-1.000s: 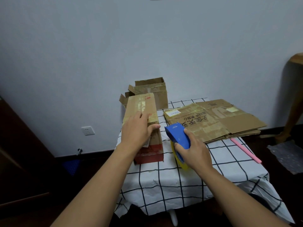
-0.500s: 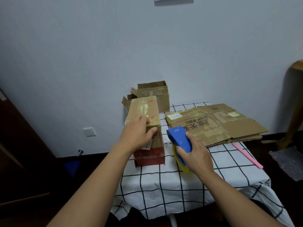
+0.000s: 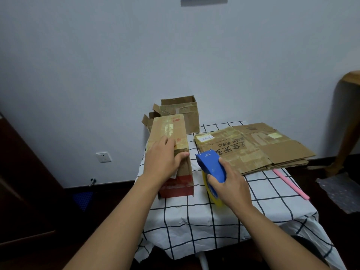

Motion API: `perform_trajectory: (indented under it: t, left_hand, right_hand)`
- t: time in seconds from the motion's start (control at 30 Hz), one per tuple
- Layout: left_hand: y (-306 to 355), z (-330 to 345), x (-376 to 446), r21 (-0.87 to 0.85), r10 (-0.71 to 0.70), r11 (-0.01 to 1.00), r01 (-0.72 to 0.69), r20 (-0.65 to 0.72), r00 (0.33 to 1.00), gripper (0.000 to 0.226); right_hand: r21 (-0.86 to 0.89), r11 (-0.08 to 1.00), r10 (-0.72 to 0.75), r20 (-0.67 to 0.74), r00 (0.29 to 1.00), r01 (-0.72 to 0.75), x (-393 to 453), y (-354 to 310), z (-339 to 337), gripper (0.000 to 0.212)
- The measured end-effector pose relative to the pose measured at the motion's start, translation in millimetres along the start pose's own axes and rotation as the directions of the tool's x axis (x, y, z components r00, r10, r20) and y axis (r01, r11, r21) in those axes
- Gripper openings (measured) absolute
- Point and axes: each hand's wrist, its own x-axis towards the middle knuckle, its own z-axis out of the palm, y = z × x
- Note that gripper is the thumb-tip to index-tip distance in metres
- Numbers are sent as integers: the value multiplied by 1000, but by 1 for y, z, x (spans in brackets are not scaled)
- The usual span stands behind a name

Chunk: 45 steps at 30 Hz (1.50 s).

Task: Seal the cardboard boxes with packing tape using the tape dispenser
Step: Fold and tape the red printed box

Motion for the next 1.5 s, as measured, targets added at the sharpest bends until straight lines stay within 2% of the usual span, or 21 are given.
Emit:
perform_trajectory:
  t: [0.4,0.53,0.67,0.77,0.9,1.13,1.27,1.3,1.43,1.5]
  left_hand:
    - [-2,3,-4,19,33,999,-33,-30,999,42]
    - [-8,2,-6,39,69,997,-70,32,997,51]
    - [-7,3,-9,28,100,995,-100,-11,995,42]
    - [-6,1,-7,50,87,995,-86,-12,996,46]
    - [-5,1,-7,106,111,987,-118,71,991,68]
    - [-37,-22,-6,143,197,966,-216,133,971,58]
    - [-67,-40,-11,149,76,979,-139,365,928,77]
    - [-65,-41,-11,127,47,986,-103,384,922,81]
    - [-27,-24,2,194,-21,981,-27,244,970,90]
    - [-13,-14,10,266,-41,964,-9,180,983,72]
  right_hand:
    - [-5,1000,4,9,1000,-4,-1,0,0,70]
    - [-11,1000,11,13,1000,-11,0,0,0,70]
    - [-25,1000,15,27,1000,-15,1,-3,-1,70]
    - [-18,1000,25,32,999,-24,1,-4,-2,71]
    - [-24,999,30,28,999,-30,0,-6,-4,70]
    - [3,999,41,27,999,-41,1,-10,-8,68]
    - [66,995,69,-2,998,-69,0,-5,-8,71]
    - [83,992,95,-7,995,-94,0,-3,-8,71]
    - [124,982,144,-17,989,-141,-1,0,-8,72]
    - [124,984,135,-24,991,-131,-1,-1,-10,72]
